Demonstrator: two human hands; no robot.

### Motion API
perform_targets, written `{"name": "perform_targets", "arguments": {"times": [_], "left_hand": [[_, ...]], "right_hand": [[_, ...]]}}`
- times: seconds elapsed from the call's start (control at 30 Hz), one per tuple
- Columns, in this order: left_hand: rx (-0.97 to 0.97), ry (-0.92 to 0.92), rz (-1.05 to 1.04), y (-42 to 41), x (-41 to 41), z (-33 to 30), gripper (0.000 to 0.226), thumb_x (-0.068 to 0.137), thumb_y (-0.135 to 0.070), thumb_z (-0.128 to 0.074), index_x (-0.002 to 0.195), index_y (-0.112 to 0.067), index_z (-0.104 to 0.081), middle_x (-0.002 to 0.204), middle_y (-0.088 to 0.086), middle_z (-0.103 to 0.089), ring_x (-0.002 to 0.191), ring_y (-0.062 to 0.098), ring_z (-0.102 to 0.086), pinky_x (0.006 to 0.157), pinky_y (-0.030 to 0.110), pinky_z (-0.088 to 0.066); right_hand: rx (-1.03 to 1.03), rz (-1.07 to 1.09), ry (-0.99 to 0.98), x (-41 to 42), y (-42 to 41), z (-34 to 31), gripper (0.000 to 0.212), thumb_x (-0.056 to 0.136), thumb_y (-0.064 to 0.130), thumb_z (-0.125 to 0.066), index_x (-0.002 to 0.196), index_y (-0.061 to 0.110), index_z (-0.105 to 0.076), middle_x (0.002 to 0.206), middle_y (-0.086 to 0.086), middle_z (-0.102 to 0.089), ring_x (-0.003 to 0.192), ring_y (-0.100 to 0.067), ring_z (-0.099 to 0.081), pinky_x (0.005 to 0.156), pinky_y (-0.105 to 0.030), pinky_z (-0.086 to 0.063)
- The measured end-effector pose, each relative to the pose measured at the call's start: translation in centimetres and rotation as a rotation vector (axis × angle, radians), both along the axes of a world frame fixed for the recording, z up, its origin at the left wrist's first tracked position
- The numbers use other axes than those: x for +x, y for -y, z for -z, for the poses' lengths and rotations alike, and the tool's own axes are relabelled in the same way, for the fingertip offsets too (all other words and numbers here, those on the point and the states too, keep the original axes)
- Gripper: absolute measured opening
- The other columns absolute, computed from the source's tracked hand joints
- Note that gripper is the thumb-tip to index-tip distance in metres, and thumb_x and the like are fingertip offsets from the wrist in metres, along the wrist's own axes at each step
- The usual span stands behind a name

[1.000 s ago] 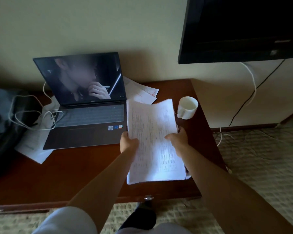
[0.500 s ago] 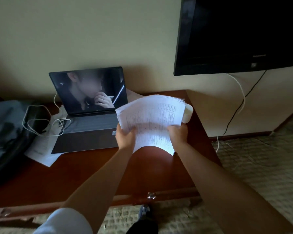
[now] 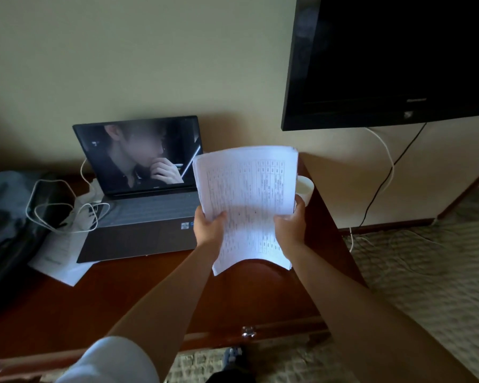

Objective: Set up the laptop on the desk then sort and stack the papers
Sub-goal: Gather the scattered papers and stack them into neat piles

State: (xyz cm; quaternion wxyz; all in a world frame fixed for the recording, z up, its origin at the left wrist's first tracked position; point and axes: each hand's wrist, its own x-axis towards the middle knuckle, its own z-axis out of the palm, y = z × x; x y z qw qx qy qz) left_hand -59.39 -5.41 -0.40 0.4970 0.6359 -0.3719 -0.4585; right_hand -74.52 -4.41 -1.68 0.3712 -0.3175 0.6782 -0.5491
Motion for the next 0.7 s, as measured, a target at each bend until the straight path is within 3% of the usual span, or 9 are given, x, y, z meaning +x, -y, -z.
{"name": "perform_targets", "arguments": {"times": [0.07,0.23,0.33,0.43,0.6,0.7], "left_hand": [[-0.019,0.029,-0.002,1.1,-0.2,-0.2,0.036,0.090,-0.012,-0.060,0.121,-0.016,-0.045,0.117,0.004,-0.056,0.106,0.023,-0.056,0.087,0.041,-0.053],[0.179,0.157,0.110,2.2,0.2,2.8,0.036,0.094,-0.008,-0.049,0.129,-0.013,-0.042,0.114,0.004,-0.054,0.095,0.018,-0.056,0.070,0.028,-0.052],[0.269,0.217,0.102,2.6,0.8,5.4,0.033,0.092,-0.001,-0.038,0.122,-0.008,-0.050,0.105,0.006,-0.059,0.078,0.014,-0.057,0.053,0.021,-0.046],[0.316,0.245,0.143,3.4,0.6,6.3,0.025,0.093,-0.001,-0.038,0.111,-0.007,-0.056,0.099,0.008,-0.062,0.076,0.016,-0.060,0.054,0.023,-0.049],[0.339,0.237,0.293,3.6,-0.6,8.7,0.017,0.099,-0.018,-0.043,0.104,-0.010,-0.056,0.090,0.007,-0.062,0.076,0.017,-0.061,0.057,0.022,-0.048],[0.403,0.327,0.339,3.6,-0.2,10.2,0.018,0.097,-0.012,-0.042,0.110,-0.009,-0.054,0.095,0.006,-0.058,0.079,0.016,-0.059,0.059,0.022,-0.048]], "right_hand": [[0.002,-0.003,-0.080,-0.4,0.7,-0.6,0.066,0.085,-0.006,-0.043,0.142,0.024,-0.032,0.124,-0.003,-0.056,0.095,-0.017,-0.057,0.076,-0.031,-0.052],[0.177,-0.102,-0.192,-1.3,0.9,1.7,0.071,0.083,-0.008,-0.036,0.145,0.027,-0.025,0.126,-0.001,-0.053,0.089,-0.016,-0.058,0.062,-0.023,-0.047],[0.223,-0.188,-0.265,-1.5,0.8,3.8,0.073,0.082,-0.011,-0.037,0.144,0.026,-0.030,0.127,0.003,-0.052,0.112,-0.023,-0.056,0.082,-0.032,-0.051],[0.364,-0.221,-0.375,-1.9,2.0,5.3,0.067,0.086,-0.007,-0.044,0.146,0.016,-0.028,0.140,-0.008,-0.045,0.128,-0.030,-0.045,0.101,-0.041,-0.046],[0.524,-0.223,-0.478,-2.5,2.6,7.5,0.066,0.089,-0.002,-0.047,0.149,0.010,-0.022,0.141,-0.014,-0.042,0.129,-0.033,-0.045,0.099,-0.039,-0.047],[0.575,-0.230,-0.503,-2.9,2.8,8.6,0.067,0.087,-0.001,-0.049,0.147,0.011,-0.022,0.139,-0.014,-0.043,0.126,-0.033,-0.047,0.096,-0.041,-0.049]]}}
